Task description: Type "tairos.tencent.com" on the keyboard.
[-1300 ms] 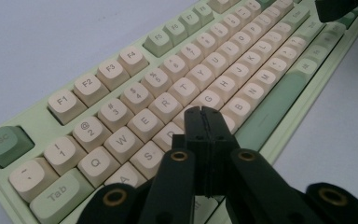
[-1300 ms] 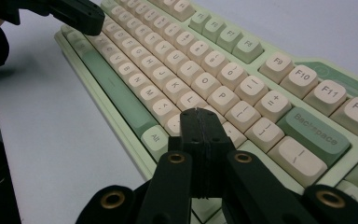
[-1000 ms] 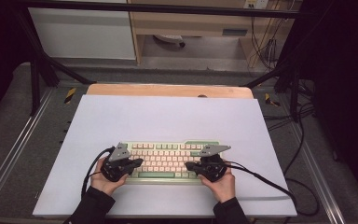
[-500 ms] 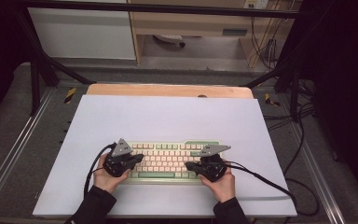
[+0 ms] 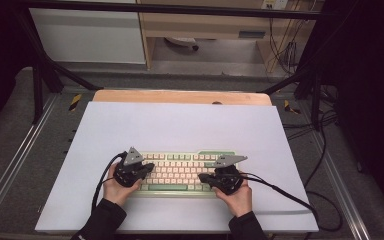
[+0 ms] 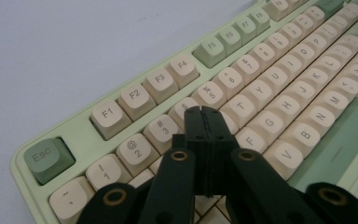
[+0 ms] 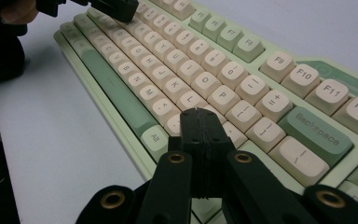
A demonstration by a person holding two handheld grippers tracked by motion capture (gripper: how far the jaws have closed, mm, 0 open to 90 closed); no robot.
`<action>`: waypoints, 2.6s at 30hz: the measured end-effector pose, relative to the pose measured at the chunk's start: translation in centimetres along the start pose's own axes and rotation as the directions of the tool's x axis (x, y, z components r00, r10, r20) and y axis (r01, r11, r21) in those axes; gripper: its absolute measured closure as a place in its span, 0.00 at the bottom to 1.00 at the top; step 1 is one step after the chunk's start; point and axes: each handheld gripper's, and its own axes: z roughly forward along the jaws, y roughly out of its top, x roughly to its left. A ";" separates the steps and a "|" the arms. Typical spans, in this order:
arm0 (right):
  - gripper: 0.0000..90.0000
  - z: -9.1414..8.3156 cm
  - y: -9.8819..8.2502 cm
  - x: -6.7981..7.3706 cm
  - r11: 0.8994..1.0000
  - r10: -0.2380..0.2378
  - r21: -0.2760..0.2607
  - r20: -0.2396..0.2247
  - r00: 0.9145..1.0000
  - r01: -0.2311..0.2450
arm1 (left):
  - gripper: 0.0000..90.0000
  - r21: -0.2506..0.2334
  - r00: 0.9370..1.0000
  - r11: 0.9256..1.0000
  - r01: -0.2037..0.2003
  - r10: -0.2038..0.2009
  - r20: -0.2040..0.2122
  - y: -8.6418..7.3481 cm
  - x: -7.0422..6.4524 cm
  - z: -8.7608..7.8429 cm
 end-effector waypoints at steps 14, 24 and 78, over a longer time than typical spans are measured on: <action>1.00 0.0 0.0 0.0 1.000 0.003 0.003 -0.001 1.000 -0.003 | 1.00 0.008 1.000 1.000 -0.008 0.008 0.003 -0.3 0.0 0.4; 1.00 0.1 0.0 0.0 1.000 0.003 0.002 -0.002 1.000 -0.003 | 1.00 -0.006 1.000 1.000 -0.010 0.010 0.014 -0.2 0.0 -0.1; 1.00 4.9 2.2 3.1 1.000 -0.024 0.019 -0.051 0.998 0.025 | 1.00 -0.036 0.998 0.999 0.020 -0.018 0.052 -2.1 1.3 -4.2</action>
